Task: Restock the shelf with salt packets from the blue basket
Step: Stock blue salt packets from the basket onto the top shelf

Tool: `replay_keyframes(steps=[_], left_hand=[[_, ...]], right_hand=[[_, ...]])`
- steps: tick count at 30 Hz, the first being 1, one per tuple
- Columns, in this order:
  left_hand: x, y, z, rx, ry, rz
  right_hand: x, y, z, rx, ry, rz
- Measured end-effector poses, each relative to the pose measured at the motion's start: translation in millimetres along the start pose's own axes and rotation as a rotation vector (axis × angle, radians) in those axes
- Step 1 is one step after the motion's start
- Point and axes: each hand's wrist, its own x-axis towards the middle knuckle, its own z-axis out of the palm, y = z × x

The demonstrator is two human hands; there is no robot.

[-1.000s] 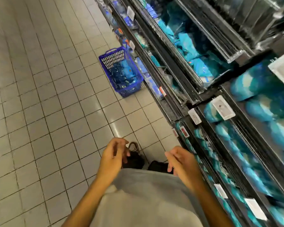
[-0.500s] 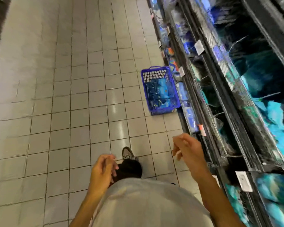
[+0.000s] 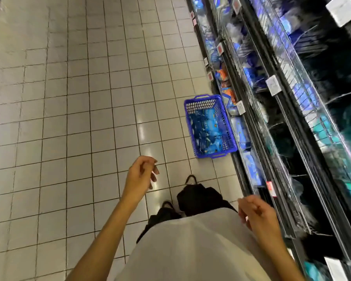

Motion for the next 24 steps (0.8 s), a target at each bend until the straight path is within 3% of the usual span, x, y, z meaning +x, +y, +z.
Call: replay_keyframes(steps=[9, 17, 24], left_hand=[[111.2, 56.8, 14.5, 0.015, 0.014, -0.086], [205.3, 119.2, 34.3, 0.094, -0.017, -0.076], [328.8, 167.3, 80.6, 0.326, -0.274, -0.045]], right_hand=[[130.1, -47.3, 33.2, 0.019, -0.023, 0.025], [242.5, -137.1, 57.2, 0.078, -0.123, -0.032], [300.2, -152.7, 72.0, 0.178, 0.133, 0.073]])
